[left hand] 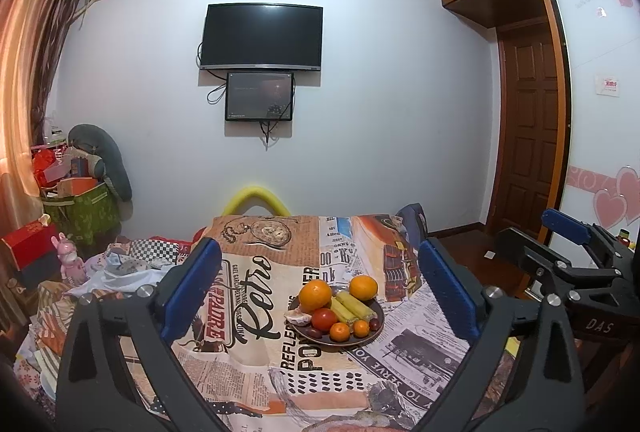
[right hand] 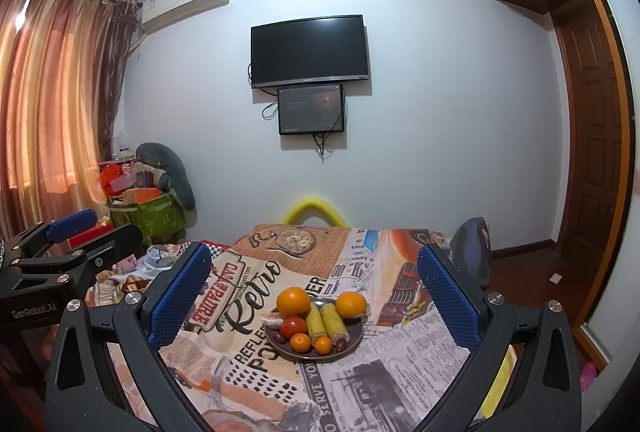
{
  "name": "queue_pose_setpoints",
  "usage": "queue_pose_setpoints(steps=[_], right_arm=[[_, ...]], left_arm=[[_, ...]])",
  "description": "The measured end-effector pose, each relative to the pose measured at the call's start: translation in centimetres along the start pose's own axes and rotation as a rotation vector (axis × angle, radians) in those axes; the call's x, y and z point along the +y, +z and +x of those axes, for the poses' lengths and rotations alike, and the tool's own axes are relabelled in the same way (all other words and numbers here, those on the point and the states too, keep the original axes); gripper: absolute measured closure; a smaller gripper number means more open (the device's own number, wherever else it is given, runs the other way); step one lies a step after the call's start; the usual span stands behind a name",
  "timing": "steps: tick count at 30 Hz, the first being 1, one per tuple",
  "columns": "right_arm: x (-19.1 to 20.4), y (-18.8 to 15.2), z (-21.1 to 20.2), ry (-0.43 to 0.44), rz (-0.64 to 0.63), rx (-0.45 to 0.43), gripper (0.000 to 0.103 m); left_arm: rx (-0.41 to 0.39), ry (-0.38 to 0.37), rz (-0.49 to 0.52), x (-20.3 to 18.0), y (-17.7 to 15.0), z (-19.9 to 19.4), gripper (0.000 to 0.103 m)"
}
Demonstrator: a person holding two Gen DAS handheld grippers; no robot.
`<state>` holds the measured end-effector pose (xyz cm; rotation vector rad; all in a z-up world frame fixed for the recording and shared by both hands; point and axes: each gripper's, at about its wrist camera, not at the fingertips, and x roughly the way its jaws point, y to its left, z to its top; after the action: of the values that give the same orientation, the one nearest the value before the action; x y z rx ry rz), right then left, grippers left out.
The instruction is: Organize fruits
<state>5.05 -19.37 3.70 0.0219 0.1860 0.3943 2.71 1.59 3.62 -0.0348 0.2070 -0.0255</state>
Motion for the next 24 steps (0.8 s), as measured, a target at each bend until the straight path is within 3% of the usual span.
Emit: queue_pose_setpoints(steps=[24], right_arm=[[-0.31, 0.33, -0.12, -0.009, 0.004, -0.005, 0.0]], left_arm=[[0.014, -0.041, 0.01, -0.07, -0.17, 0.21, 0.002]])
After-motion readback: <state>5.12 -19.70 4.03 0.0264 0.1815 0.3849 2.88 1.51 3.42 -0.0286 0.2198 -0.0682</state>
